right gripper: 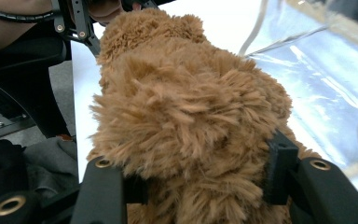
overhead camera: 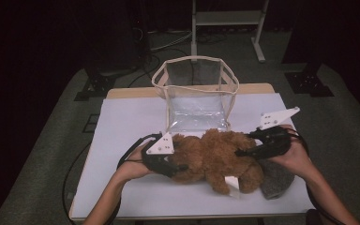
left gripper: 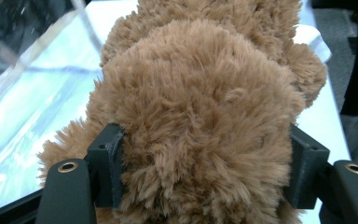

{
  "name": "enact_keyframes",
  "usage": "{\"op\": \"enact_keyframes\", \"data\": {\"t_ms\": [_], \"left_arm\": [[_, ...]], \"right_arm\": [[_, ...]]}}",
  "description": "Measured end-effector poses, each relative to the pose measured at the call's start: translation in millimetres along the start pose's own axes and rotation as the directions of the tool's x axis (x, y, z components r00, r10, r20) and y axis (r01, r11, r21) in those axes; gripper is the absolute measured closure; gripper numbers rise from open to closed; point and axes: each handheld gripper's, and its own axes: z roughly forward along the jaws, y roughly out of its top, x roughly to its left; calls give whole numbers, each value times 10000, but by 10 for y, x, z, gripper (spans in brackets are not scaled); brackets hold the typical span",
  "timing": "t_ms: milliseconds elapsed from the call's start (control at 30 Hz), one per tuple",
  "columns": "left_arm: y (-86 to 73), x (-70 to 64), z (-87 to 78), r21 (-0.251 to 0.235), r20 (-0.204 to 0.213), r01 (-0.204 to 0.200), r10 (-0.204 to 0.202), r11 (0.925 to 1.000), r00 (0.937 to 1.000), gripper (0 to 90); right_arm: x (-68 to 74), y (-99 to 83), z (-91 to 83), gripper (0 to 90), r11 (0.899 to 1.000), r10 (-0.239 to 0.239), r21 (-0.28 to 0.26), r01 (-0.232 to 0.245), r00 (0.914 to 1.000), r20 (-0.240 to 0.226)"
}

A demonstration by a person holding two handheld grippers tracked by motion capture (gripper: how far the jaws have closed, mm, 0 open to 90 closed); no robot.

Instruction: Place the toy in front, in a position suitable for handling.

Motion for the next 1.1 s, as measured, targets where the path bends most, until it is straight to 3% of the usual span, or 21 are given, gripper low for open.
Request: {"op": "enact_keyframes", "data": {"t_ms": [100, 200, 433, 600, 733, 933, 1100], "left_arm": [[42, -17, 98, 4, 254, -60, 60, 10000, 9997, 304], [-13, -37, 166, 152, 362, 51, -56, 9999, 9993, 304], [-229, -48, 60, 476, 254, 441, -453, 9979, 9986, 302], [-326, -53, -105, 339, 139, 655, -660, 9973, 9977, 324], [-363, -54, -125, 404, 116, 673, -678, 9969, 9976, 308], [-398, -39, -83, 198, 145, 749, -752, 9970, 9971, 194], [-476, 1, -32, 136, 174, 955, -958, 9953, 9953, 46]], "right_arm": [[7, -42, -132, 467, 9999, 57, 98, -58, 10000, 72], [-8, -135, -133, 465, 9995, 176, 246, -176, 9998, 7], [-46, -251, 155, 456, 9993, 375, 61, -372, 9975, -603], [-38, -244, 404, 454, 9987, 403, -262, -433, 9936, -1060], [-22, -294, 516, 449, 9992, 352, -158, -373, 9927, -1150], [-70, -422, 511, 369, 9987, 469, -141, -487, 9931, -1075], [-64, -370, 410, 308, 9989, 387, -212, -409, 9948, -947]]}}
